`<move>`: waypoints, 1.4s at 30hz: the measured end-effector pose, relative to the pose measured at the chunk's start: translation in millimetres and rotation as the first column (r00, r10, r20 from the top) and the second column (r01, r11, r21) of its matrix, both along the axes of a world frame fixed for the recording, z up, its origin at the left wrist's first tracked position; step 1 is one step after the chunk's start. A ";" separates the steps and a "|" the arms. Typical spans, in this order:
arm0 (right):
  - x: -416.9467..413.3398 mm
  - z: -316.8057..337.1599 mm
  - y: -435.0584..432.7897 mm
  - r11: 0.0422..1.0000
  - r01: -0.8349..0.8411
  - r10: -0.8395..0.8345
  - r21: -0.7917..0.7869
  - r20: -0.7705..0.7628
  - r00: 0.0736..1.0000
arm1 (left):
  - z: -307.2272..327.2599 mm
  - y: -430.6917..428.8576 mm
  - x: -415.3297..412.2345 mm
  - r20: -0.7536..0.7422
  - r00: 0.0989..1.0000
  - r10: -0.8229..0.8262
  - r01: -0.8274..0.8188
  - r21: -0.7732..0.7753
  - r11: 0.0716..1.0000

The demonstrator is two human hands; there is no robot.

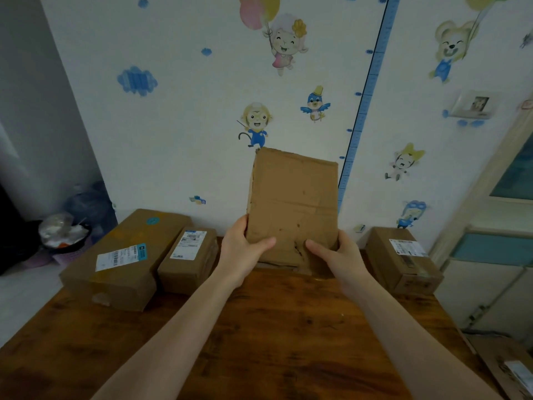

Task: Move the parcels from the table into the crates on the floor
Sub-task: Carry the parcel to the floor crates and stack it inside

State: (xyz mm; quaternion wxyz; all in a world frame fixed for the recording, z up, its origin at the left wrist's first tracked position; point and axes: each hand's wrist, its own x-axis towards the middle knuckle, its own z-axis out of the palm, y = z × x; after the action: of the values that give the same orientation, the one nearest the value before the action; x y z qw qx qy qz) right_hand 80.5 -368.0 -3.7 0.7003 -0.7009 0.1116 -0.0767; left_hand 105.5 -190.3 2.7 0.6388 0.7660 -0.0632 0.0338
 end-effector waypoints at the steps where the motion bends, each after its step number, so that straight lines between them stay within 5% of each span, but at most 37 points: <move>1: 0.2 -1.3 0.3 1.000 0.010 -0.010 -0.016 0.007 1.000 | -1.6 -0.6 -0.1 0.008 1.000 0.011 -0.011 0.014 1.000; 11: 0.3 -3.4 -1.3 0.995 0.026 -0.026 -0.091 -0.001 1.000 | 1.9 4.8 3.8 0.060 0.998 0.017 -0.024 0.128 0.992; 14: -1.6 -1.0 -3.4 0.994 -0.022 0.024 -0.109 0.021 0.999 | 5.8 9.4 7.0 -0.067 0.998 -0.008 0.007 -0.014 1.000; 20: 4.1 9.5 0.9 1.000 -0.016 0.015 -0.020 -0.022 1.000 | 1.0 8.4 5.0 -0.058 0.998 0.013 -0.020 -0.123 0.992; 27: 9.5 5.4 4.2 0.989 0.036 -0.033 -0.143 0.026 0.999 | 3.5 11.1 8.5 0.007 1.000 0.019 -0.018 -0.023 1.000; 32: 11.2 22.5 1.1 0.999 0.039 -0.040 -0.026 -0.033 0.999 | 3.5 10.5 7.7 -0.049 0.999 -0.004 -0.002 -0.128 0.992; 37: 11.5 21.8 2.5 0.988 0.046 -0.044 -0.149 0.013 0.999 | 3.7 8.8 6.4 -0.059 0.998 0.027 -0.038 -0.187 0.982; 42: 11.4 21.4 1.0 0.994 -0.023 0.026 -0.107 0.026 0.999 | 6.7 10.2 9.1 -0.005 1.000 0.017 -0.018 -0.136 0.991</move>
State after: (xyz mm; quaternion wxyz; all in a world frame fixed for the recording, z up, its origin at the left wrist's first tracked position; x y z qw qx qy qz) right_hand 91.9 -367.0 17.7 0.6644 -0.7373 0.0892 -0.0836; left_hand 114.6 -180.1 9.4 0.6895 0.7211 -0.0529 0.0423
